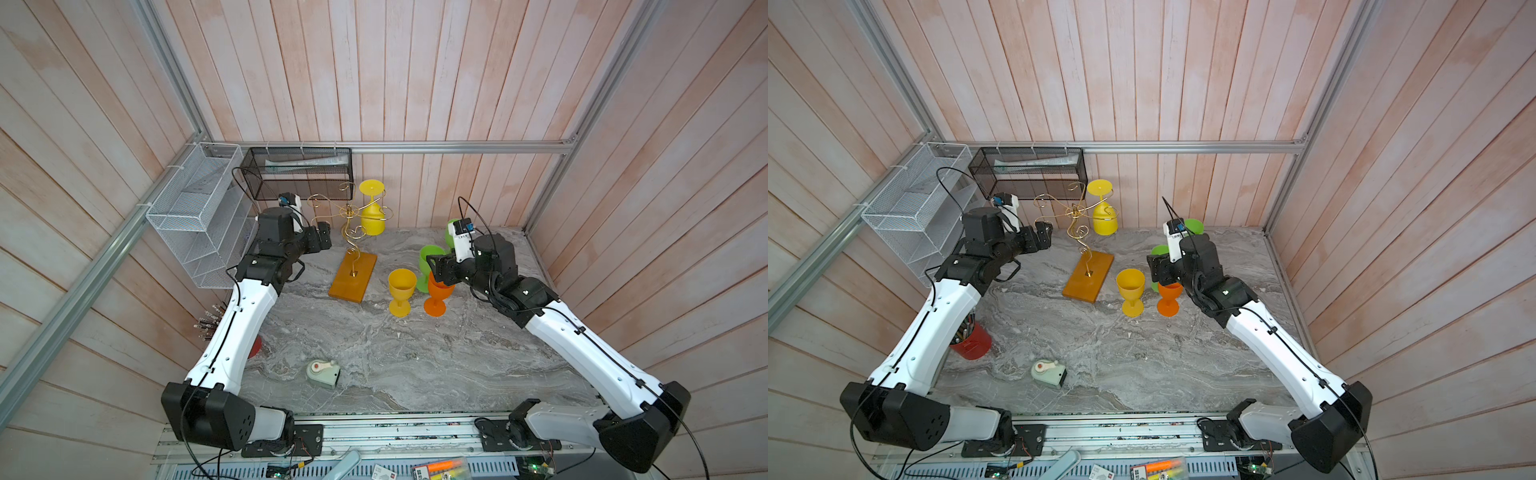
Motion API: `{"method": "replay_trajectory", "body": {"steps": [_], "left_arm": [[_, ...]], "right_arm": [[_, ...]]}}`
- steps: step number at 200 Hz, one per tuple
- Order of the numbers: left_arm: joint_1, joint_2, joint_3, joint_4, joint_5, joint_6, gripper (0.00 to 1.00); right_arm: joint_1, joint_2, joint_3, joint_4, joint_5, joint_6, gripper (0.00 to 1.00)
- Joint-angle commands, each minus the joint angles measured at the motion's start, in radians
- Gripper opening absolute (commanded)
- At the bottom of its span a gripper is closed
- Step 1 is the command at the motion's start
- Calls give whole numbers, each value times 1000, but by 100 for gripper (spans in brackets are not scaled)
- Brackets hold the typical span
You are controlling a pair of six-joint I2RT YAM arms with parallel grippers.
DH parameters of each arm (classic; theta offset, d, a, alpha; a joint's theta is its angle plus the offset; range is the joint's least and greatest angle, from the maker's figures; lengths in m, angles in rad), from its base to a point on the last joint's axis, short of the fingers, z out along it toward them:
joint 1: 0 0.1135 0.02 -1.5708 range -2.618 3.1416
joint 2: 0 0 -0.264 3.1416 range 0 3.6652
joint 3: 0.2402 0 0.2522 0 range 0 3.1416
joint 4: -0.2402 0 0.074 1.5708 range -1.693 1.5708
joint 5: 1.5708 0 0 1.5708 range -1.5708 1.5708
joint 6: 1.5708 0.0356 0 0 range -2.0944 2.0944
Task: Take the wine glass off the wine glass rack
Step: Rotate the wine glass rack at the top-center of the table.
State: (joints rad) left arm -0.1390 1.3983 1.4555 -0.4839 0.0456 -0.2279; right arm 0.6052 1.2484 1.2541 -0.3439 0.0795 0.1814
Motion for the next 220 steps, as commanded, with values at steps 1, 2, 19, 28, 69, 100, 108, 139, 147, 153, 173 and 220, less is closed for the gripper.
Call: {"method": "replay_trajectory", "body": {"steps": [1, 2, 19, 28, 69, 100, 108, 139, 147, 153, 173, 220], "left_arm": [[31, 26, 45, 1, 12, 15, 100], [30, 27, 45, 1, 13, 15, 100], [43, 48, 59, 7, 19, 13, 100], [47, 59, 70, 7, 19, 15, 100], [68, 111, 123, 18, 32, 17, 100], [70, 156, 162, 34, 43, 27, 100], [72, 167, 171, 39, 49, 27, 100], [73, 209, 210, 46, 68, 24, 100], [72, 219, 217, 50, 72, 22, 100], [72, 224, 222, 53, 73, 21, 100], [75, 247, 237, 61, 79, 23, 100], [82, 294, 277, 77, 91, 24, 100]], "right_arm": [[5, -13, 8, 9, 1, -13, 77], [4, -14, 8, 9, 1, -14, 77], [5, -13, 7, 15, -2, -13, 77], [5, -14, 6, 18, -4, -13, 77], [5, -22, -3, 28, -14, -11, 77], [5, -35, -22, 41, -12, -16, 77], [5, -37, -26, 45, -10, -14, 77], [5, -40, -32, 57, -12, -14, 77], [5, -38, -32, 60, -14, -14, 77], [5, -38, -31, 59, -14, -14, 77], [4, -37, -30, 67, -16, -16, 77], [4, -18, -23, 98, -22, -12, 77]]}}
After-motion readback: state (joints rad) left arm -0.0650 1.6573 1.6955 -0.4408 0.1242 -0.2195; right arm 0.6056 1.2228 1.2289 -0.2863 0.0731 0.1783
